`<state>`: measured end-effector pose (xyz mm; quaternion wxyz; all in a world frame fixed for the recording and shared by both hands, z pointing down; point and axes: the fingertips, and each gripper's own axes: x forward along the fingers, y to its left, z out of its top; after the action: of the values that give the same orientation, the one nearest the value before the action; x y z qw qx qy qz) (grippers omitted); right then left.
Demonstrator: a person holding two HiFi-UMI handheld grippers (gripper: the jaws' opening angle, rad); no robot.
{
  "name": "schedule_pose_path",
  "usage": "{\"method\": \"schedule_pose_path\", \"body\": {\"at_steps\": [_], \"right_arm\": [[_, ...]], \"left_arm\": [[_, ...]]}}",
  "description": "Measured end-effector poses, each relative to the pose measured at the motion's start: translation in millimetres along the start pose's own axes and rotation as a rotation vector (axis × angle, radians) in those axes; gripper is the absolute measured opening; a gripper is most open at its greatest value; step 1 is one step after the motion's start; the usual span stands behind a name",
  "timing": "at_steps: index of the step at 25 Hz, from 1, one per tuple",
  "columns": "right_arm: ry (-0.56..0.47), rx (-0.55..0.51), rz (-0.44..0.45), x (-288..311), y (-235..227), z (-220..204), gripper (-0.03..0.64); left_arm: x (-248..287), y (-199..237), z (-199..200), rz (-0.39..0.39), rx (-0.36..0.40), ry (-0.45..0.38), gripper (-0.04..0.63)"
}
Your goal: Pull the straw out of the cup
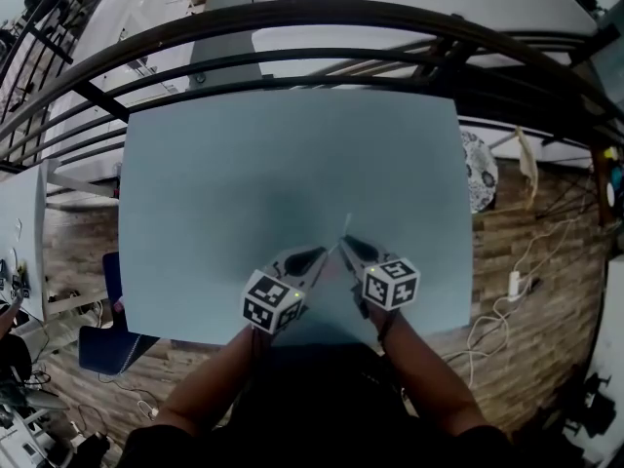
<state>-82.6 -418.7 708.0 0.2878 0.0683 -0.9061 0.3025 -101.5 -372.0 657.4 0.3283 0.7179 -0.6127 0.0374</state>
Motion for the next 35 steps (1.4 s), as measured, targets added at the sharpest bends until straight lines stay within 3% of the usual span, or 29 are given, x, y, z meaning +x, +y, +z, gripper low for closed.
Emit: {"method": "schedule_pose_path", "body": {"at_steps": [13,26,35], "right_arm": [[-0.081,-0.064,-0.016,-32.7,44.2,14.9,0.041],[-0.207,-0.158,-0.084,-84.9,135.9,17.0,0.041],[-0.315,-0.144,-0.132,-116.7,189.8,2.1,0.041]], "left_arm": [[-42.9,-8.8,6.1,-0.023,0.028,-0.034,0.011],[-124.9,-25.5,2.5,-0.096,0.09,-0.052,0.011],[-176.1,-43.4,-6.1,-0.172,0.155,-0.056,0.011]]}}
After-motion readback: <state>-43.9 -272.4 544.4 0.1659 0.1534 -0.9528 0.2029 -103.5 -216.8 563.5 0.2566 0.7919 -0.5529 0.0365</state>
